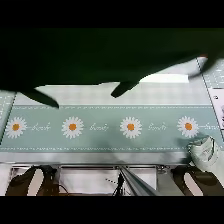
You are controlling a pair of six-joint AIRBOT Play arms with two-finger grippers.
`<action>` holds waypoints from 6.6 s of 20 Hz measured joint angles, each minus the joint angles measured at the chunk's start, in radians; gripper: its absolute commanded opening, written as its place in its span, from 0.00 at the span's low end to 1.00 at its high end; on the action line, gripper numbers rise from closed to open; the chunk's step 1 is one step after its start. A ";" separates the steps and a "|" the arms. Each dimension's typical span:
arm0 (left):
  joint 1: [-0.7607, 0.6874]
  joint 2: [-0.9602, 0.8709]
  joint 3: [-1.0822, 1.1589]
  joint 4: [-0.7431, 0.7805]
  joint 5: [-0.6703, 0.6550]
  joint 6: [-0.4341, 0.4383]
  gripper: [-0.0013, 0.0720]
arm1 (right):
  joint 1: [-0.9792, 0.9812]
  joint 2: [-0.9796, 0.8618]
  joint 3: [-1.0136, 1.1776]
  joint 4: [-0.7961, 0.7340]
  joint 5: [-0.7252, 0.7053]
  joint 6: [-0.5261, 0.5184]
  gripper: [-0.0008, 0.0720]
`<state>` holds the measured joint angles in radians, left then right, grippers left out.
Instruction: Fold the shirts.
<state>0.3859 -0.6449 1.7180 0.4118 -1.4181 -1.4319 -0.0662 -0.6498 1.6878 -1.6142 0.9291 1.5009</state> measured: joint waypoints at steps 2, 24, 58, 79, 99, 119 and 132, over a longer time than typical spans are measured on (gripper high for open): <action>0.011 0.006 0.029 0.006 -0.058 -0.053 0.04 | 0.000 0.027 0.025 -0.043 0.055 0.008 0.04; 0.022 -0.074 -1.035 0.060 0.043 0.114 0.04 | 0.000 -0.824 0.052 0.147 0.501 -0.095 0.05; 0.036 -0.555 -1.117 0.424 0.093 0.299 0.85 | -0.124 -0.847 -0.105 0.170 0.588 -0.121 0.65; -0.149 -0.632 -1.145 0.147 0.262 0.406 0.04 | -0.154 -0.808 -0.213 0.142 0.601 -0.127 0.69; -0.085 -0.439 -1.142 0.083 0.161 0.442 0.04 | 0.031 -0.652 -1.001 0.745 -0.038 -0.126 0.05; 0.174 0.042 -0.346 -0.698 0.279 0.468 0.04 | -0.172 -0.013 0.050 0.551 0.161 -0.001 0.04; 0.205 0.264 -0.266 0.272 0.008 -0.025 0.04 | -0.182 -0.102 0.304 0.253 0.742 0.012 0.04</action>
<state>0.5907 -0.3809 1.4517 0.6842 -1.4105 -1.4567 -0.2478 -0.7521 1.9915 -1.3609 1.6707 1.5131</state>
